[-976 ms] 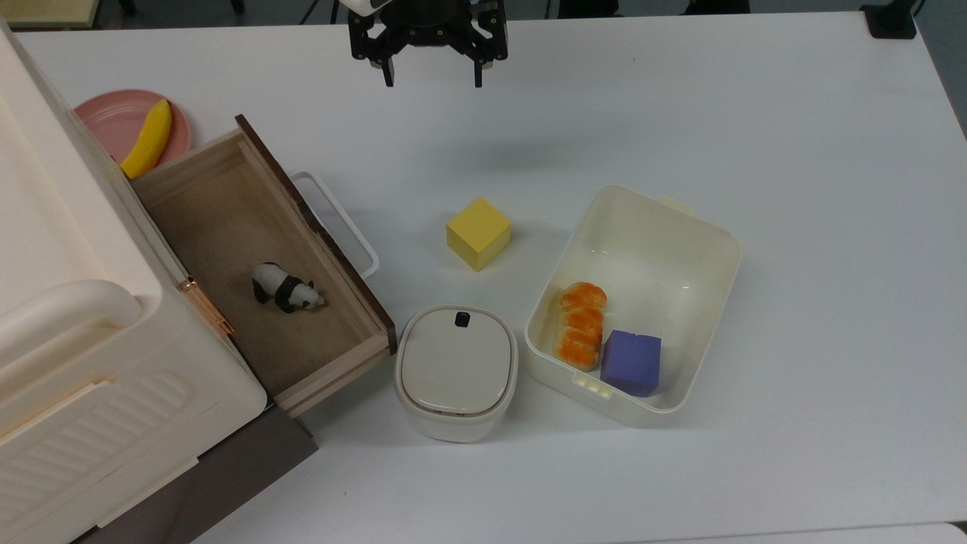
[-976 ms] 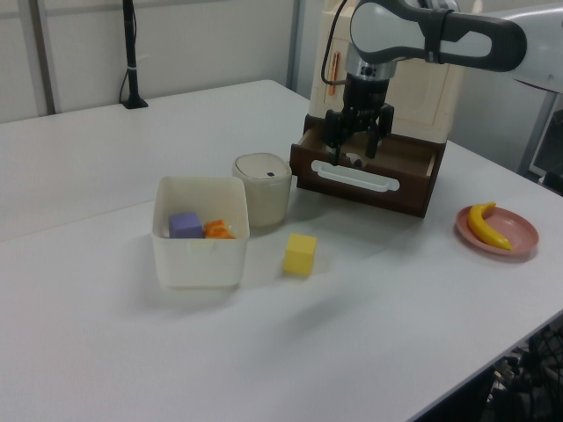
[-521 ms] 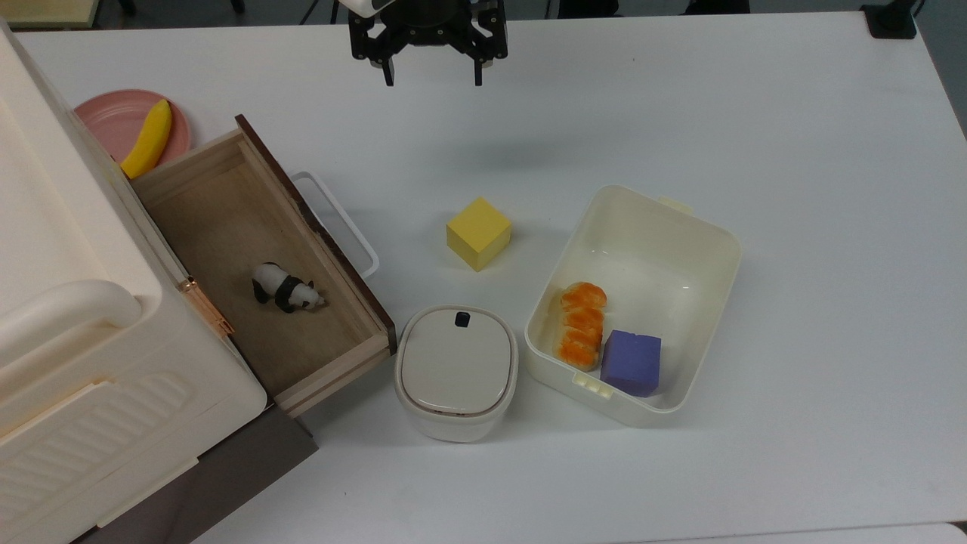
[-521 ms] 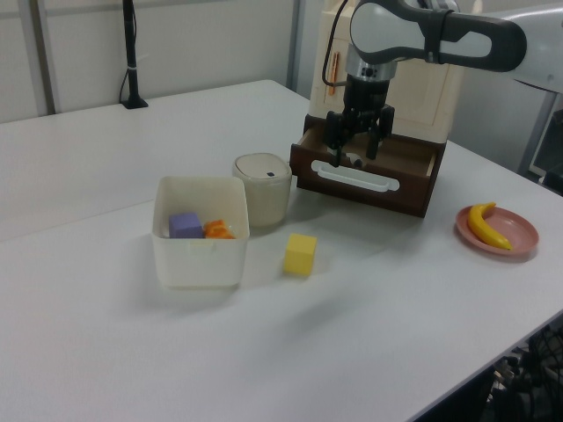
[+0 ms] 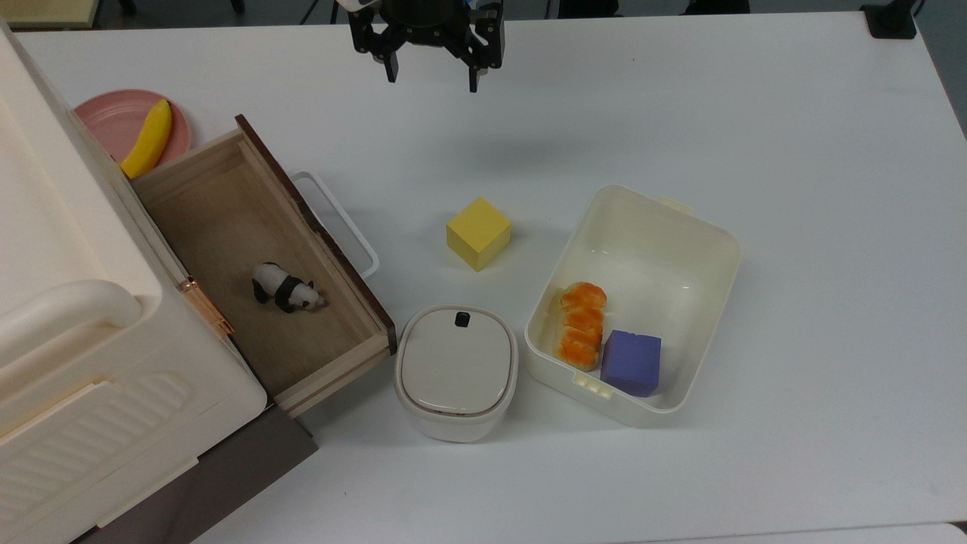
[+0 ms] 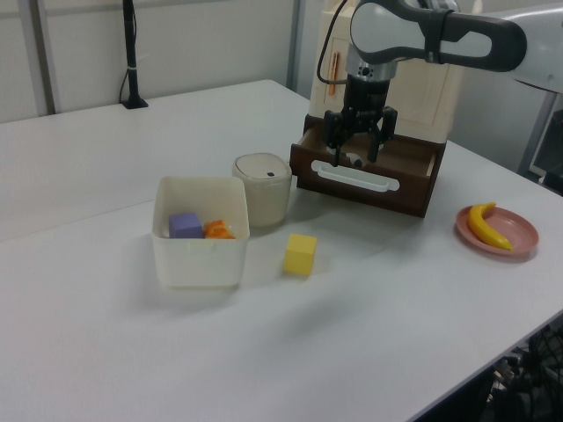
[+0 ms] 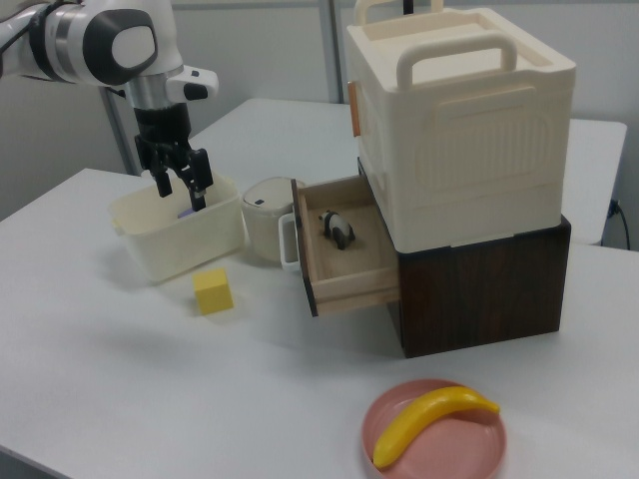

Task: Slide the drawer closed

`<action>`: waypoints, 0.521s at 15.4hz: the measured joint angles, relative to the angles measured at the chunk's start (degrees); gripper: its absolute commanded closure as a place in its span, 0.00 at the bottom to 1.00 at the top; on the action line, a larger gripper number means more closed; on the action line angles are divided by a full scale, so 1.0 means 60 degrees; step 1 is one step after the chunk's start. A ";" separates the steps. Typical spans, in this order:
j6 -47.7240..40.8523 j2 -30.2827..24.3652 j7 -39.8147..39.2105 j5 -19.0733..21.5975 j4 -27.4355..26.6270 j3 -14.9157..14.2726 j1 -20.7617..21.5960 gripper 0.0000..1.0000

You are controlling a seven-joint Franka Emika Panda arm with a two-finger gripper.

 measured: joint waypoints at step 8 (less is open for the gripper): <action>0.0881 0.0297 0.3610 -0.0001 -0.0012 -0.0071 -0.0078 0.65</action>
